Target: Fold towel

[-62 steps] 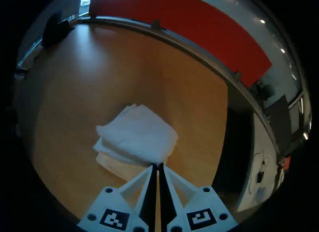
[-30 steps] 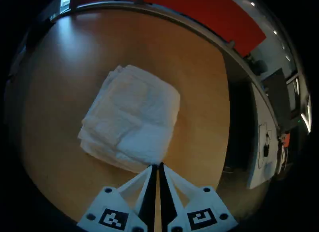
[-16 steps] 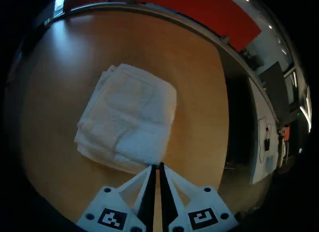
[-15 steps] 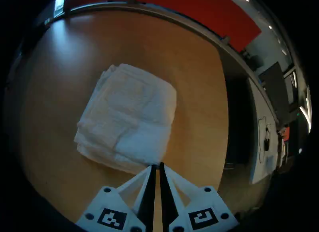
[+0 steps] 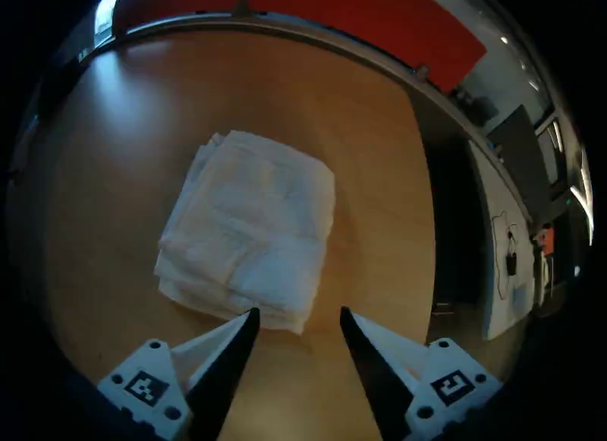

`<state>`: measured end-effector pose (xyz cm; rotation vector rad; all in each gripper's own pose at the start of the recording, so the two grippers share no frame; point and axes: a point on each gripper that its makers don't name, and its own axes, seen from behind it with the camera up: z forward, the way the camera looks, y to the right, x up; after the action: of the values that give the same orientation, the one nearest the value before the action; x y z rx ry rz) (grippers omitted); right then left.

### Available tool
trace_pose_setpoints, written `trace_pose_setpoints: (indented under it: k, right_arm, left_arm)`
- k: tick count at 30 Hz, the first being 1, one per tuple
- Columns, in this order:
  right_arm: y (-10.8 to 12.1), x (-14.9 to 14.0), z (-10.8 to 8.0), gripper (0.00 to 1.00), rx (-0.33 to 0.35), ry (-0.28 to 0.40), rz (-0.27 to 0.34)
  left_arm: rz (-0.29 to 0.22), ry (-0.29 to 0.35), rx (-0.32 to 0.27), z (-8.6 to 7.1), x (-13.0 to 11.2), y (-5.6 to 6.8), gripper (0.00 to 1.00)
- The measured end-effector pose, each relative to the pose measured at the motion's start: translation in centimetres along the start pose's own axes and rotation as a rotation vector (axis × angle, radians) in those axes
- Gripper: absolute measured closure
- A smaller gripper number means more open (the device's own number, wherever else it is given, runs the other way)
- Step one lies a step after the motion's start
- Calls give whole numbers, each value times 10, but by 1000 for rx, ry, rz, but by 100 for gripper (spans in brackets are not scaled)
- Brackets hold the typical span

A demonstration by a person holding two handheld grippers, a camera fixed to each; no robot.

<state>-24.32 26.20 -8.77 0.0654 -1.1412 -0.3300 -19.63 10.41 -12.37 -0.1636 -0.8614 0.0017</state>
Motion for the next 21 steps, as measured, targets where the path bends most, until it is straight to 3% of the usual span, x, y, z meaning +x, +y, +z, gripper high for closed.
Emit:
trace_pose_setpoints:
  k: [4,15,21]
  right_arm:
    - [-4,1,-2,2,4,4,3]
    - [-15,7,-9,2,22,21,4]
    - [-23,15,-15,2,43,45,45]
  left_arm:
    - [0,2,-2,0,0,-1,9]
    - [-4,12,-8,-1,3,-3,8]
    - [-11,21,-9,-2,6,-5,9]
